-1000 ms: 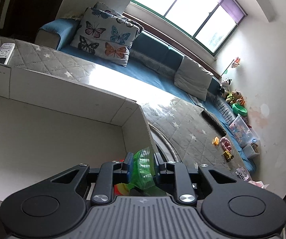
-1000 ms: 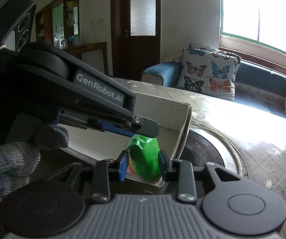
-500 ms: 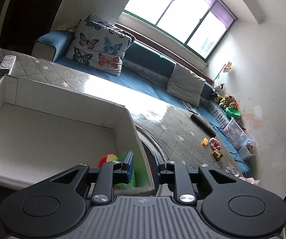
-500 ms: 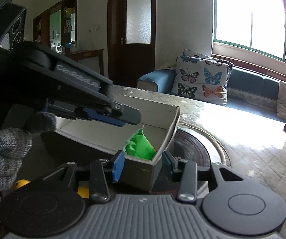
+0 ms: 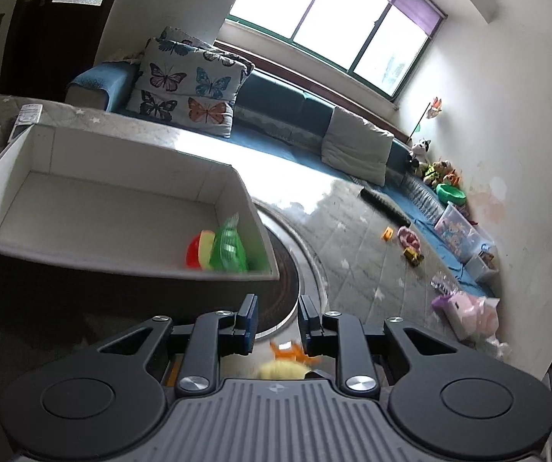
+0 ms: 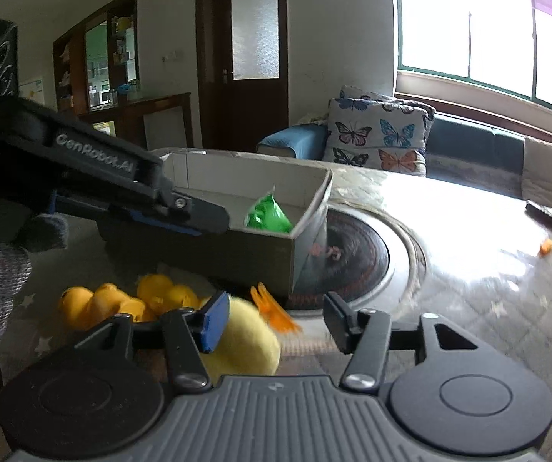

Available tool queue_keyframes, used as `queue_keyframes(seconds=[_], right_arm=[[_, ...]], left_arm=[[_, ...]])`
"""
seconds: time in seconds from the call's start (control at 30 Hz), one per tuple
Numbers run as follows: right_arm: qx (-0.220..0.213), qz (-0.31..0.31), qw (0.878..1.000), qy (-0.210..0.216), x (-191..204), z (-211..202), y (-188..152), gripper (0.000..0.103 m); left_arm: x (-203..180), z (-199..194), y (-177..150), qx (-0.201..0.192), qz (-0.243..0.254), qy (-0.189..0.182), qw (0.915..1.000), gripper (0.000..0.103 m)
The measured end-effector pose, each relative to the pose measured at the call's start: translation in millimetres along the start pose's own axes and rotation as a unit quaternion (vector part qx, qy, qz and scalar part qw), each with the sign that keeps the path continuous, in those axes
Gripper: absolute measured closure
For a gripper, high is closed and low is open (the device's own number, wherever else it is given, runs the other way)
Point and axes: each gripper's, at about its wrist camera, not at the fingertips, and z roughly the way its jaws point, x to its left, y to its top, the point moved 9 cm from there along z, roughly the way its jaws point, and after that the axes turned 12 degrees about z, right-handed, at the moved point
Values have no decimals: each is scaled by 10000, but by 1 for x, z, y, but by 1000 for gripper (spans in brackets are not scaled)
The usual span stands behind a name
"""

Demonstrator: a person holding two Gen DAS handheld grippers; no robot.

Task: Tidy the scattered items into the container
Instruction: 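Reach the right tool to the plush yellow chick and grasp it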

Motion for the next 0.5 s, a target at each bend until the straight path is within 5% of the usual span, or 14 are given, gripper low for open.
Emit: queue_keyframes(seconds=[0.5], right_arm=[[170, 197, 9997, 16, 5, -18, -39, 19]], left_arm=[[-2, -7, -44, 437, -70, 345, 9984, 78]])
